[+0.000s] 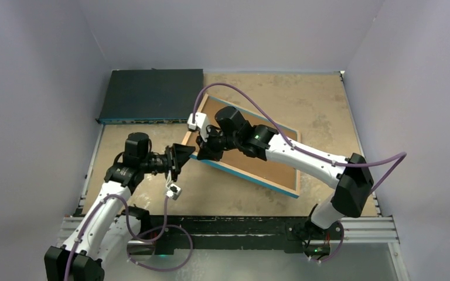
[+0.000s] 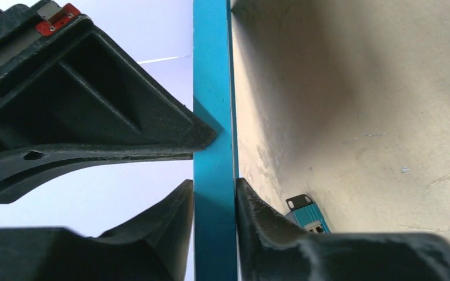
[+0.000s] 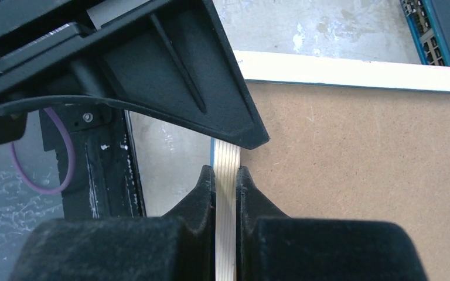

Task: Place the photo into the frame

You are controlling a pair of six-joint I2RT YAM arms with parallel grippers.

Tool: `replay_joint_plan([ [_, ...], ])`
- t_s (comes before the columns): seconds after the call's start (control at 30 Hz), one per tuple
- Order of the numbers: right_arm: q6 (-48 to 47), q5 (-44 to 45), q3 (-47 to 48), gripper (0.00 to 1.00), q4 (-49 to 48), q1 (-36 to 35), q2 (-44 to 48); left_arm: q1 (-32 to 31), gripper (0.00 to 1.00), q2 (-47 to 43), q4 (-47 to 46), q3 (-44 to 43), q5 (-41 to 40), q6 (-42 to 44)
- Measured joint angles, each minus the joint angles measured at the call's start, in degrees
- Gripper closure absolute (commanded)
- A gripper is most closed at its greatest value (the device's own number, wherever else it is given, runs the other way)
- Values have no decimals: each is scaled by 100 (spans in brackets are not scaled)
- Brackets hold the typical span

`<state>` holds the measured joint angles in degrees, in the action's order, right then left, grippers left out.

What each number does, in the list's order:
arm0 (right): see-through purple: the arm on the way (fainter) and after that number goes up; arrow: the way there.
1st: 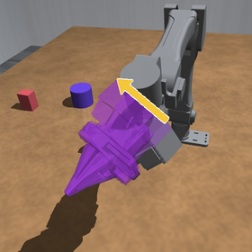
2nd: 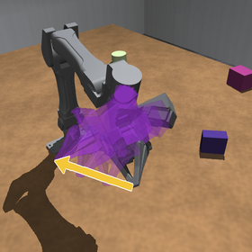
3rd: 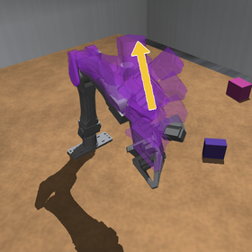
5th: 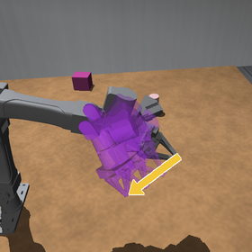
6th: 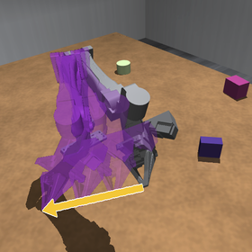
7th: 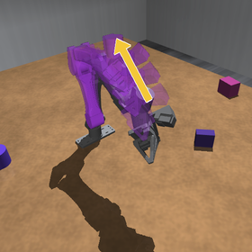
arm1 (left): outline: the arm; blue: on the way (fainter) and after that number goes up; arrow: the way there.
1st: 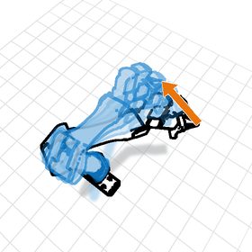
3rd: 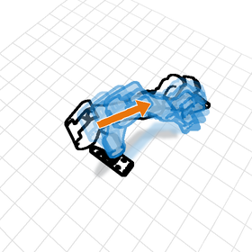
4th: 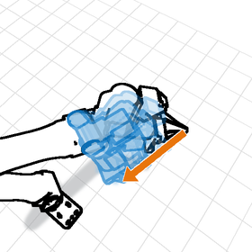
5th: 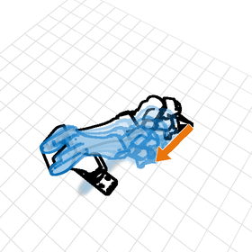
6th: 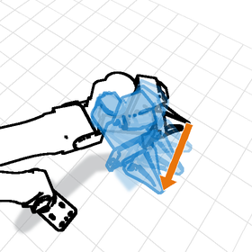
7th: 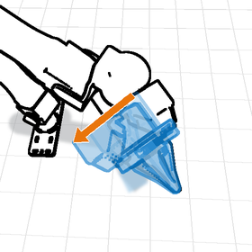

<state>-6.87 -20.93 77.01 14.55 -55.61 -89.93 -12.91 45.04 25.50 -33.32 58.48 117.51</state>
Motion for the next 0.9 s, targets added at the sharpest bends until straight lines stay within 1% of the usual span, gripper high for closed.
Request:
replay_joint_plan([
  [0.03, -2, 2, 20, 100, 4, 11, 0, -39, 85, 20, -46, 2, -105, 0],
  [0.07, -7, 15, 50, 97, 17, 24, 0, -63, 89, 22, -118, 33, -160, 2],
  [0.13, -24, 44, 76, 66, 68, 33, 0, -125, 95, 7, -232, 35, -262, -11],
  [0.2, -55, 79, 76, 44, 90, 35, 9, -240, 100, -31, -256, 35, -439, -2],
  [0.23, -87, 92, 76, 39, 70, 31, 24, -278, 100, -35, -256, 35, -481, 0],
  [0.3, -173, 216, 66, 31, 48, 15, 120, -378, 100, -39, -256, 35, -540, 0],
  [0.4, -304, 586, -201, 25, -109, 7, 645, -448, 100, -42, -245, 35, -625, 0],
  [0.47, -398, 872, -470, 8, -190, 7, 1137, -466, 100, -42, -236, 33, -664, 0],
  [0.5, -461, 1005, -621, 2, -212, 4, 1410, -492, 100, -39, -234, 31, -695, -9],
  [0.6, -678, 1495, -994, 1, -260, -66, 2046, -579, 100, -24, -236, -17, -789, -177],
  [0.67, -815, 1810, -1207, 1, -275, -149, 2269, -632, 100, 4, -229, -103, -859, -400],
  [0.77, -1016, 2186, -1464, 1, -256, -282, 2352, -686, 100, 103, -227, -315, -994, -868],
  [0.9, -1349, 2922, -1733, 1, -245, -662, 2323, -710, 100, 245, -181, -623, -1222, -1488],
])
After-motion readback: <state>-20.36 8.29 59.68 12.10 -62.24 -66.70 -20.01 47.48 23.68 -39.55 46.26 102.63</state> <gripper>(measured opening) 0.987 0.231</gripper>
